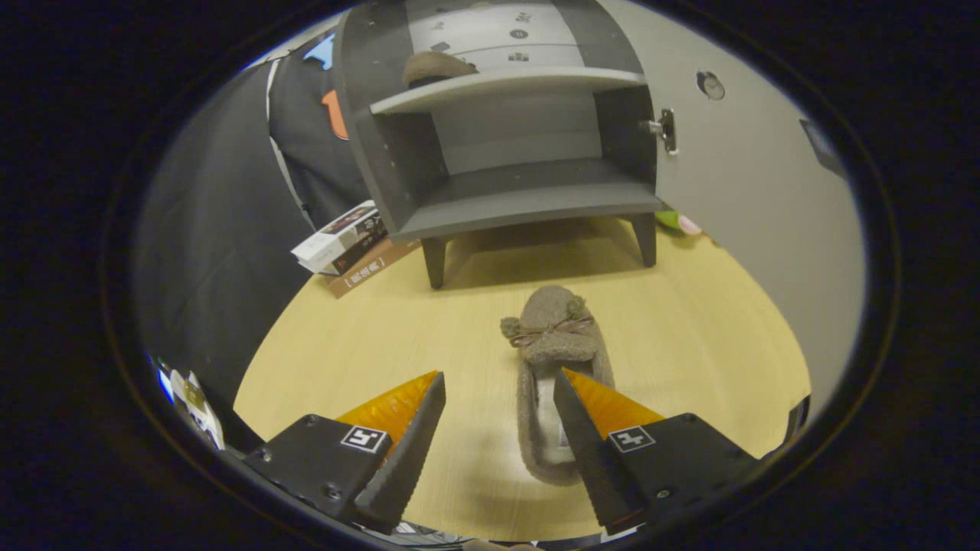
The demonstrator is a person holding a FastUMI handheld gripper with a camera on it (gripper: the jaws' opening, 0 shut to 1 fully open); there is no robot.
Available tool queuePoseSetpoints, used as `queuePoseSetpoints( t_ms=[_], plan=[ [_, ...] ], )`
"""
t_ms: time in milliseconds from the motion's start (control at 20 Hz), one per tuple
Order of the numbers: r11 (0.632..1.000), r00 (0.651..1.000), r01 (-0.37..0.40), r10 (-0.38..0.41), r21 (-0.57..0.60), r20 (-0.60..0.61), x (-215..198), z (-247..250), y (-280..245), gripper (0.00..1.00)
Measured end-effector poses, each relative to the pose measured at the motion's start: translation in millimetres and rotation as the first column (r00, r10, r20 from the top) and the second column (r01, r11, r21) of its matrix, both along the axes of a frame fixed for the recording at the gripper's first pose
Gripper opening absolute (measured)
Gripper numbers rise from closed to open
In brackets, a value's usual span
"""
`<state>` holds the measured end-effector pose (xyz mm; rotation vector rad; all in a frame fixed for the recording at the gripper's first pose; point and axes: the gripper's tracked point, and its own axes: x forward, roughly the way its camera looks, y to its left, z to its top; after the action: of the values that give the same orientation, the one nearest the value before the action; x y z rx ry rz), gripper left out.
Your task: Open the shoe cabinet door, grab the shoes and put them into the shoe cabinet, then close the shoe cabinet door.
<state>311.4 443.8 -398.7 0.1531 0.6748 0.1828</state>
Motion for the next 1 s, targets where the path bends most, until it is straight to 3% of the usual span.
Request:
queuePoseSetpoints(
  t_ms=[400,600,700,800,1000],
  plan=[
    [1.000,1.000,-0.020,0.020,0.020,-0.022,50,-24,7,0.90],
    [0.999,0.998,-0.026,0.027,0.027,-0.050,58,-33,6,0.80],
    [1.000,0.998,0.028,-0.028,0.004,-0.055,63,-36,-9,0.47],
    [1.000,0.996,0.015,-0.013,0.021,-0.085,64,-36,-7,0.13],
    [1.000,0.997,0.001,0.000,0.015,-0.080,63,-28,-8,0.07]
  ],
)
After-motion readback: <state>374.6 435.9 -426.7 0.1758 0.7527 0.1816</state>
